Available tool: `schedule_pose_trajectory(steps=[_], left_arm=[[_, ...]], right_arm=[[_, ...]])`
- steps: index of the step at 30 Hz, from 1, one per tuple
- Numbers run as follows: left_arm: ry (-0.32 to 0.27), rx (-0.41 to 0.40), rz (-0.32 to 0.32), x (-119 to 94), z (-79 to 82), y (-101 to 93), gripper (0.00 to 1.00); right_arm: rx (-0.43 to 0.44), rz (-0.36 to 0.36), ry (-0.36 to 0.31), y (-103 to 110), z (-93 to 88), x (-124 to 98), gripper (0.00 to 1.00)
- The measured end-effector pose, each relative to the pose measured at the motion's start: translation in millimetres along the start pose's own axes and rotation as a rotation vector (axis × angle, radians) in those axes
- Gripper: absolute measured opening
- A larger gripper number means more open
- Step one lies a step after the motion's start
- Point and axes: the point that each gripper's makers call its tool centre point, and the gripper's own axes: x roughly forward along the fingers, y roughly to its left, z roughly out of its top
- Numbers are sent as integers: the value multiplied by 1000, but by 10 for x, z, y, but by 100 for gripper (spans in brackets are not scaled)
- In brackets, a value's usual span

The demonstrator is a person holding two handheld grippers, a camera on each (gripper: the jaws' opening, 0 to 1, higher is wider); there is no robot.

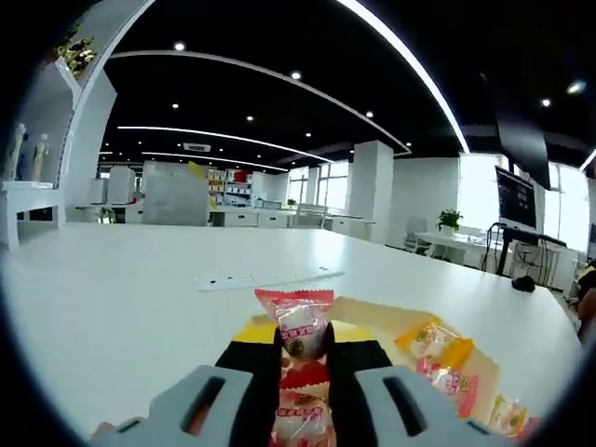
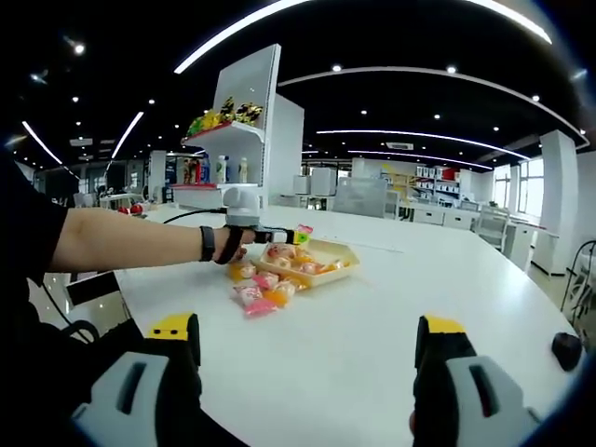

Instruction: Pick up the marshmallows scattered on the table and place them into the bowl on the table

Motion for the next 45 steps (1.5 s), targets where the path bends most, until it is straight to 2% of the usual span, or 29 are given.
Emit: schedule_pose_trajectory(steps=[5,11,16,18,19,20,21,22,27,30,33,34,35,38,39,40,41,42,45], left_arm=[[3,-17,7,31,-2,63,19],[11,59,-10,12,-39,-36,19],[4,33,-4,-5,-22,-26,20],[-7,17,6,10,13,35,20],[-20,-23,4,-6,37,-3,21],[-64,-69,-10,-16,114,-50,24],[-86,-72,-33,-19,163,-57,29],[-75,-66,-26,-17,148,-32,32],[-66,-65,-35,-25,117,-112,32],[-63,-72,-31,-8,108,-76,35],[-90,-61,-25,-35,152,-87,44],[-143,-11,-10,-49,248,-57,50],[-214,1,-15,-104,351,-94,58],[-327,18,-56,-211,529,-192,96],[-329,1,-67,-231,532,-208,92],[-314,-8,-71,-234,503,-198,96],[-264,-13,-55,-213,417,-170,96],[-242,-6,-38,-196,380,-140,96],[-239,30,-50,-212,367,-184,96]], right_arm=[[-1,4,3,17,-12,-2,93],[0,4,0,8,-2,5,93],[0,6,2,19,-9,7,93],[0,7,2,25,-11,7,93],[0,7,1,24,-11,7,93],[1,7,2,22,-12,7,93],[2,6,1,20,-11,7,93],[3,6,0,18,-11,7,93],[0,9,0,31,-8,8,93],[3,9,2,27,-18,8,93],[4,7,4,19,-29,8,93],[4,7,5,19,-30,8,93],[3,8,5,19,-30,7,93],[4,8,2,16,-23,3,93],[3,7,2,13,-23,4,93],[3,6,3,9,-26,6,93],[3,6,4,7,-27,9,93],[4,5,4,6,-25,12,93],[6,5,-2,11,-10,8,93]])
